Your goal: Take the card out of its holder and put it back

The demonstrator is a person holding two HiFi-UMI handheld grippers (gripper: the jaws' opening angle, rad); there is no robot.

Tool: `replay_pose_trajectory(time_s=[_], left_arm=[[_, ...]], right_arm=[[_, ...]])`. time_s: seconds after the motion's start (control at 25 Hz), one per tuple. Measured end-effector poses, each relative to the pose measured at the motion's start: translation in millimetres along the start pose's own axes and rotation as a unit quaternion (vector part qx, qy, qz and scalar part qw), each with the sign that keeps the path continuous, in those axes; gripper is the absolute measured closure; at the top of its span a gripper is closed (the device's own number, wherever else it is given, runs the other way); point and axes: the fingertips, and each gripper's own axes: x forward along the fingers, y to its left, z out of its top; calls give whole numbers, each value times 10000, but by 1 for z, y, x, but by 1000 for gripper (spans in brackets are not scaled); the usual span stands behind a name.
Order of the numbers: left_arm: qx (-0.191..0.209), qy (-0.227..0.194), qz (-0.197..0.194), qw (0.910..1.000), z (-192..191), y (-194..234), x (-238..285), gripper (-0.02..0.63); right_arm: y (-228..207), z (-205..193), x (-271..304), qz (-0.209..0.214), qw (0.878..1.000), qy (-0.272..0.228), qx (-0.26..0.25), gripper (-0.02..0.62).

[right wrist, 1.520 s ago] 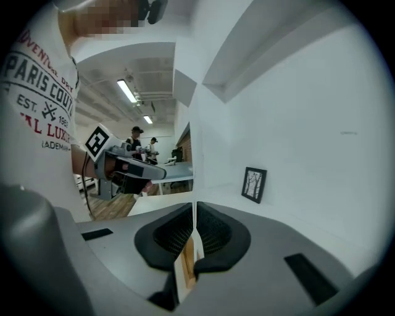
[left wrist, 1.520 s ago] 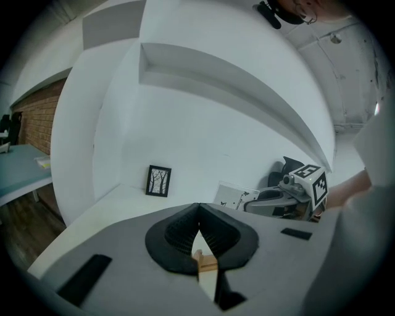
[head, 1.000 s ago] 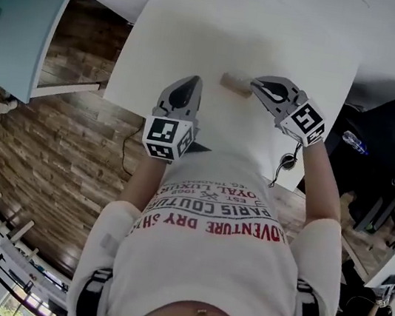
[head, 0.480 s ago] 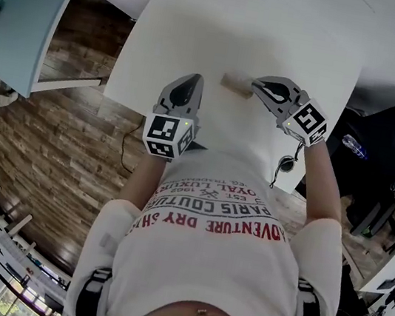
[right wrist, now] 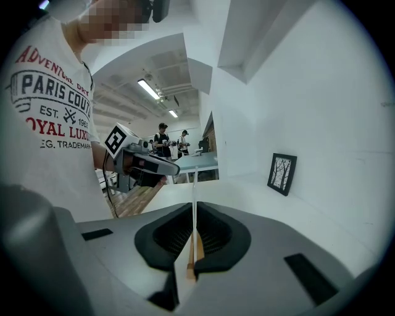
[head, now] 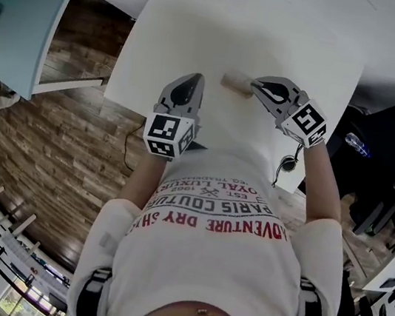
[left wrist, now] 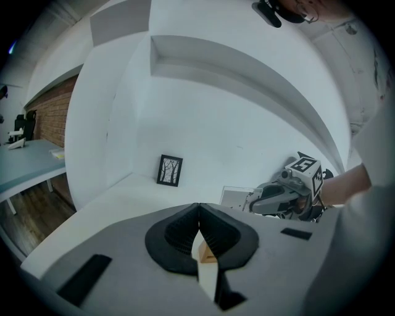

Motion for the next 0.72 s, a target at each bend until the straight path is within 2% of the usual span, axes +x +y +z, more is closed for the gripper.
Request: replay_pose_trajectory(time_s=[0.4, 0.72], left_arm=[[-7, 92, 9, 10000, -5, 4, 4, 580], [12, 122, 38, 9999, -8, 6, 2, 580]], right_arm=[[-4, -26, 9, 33, 9998, 64, 187, 561], [0, -51, 17, 70, 9993, 308, 174, 560]])
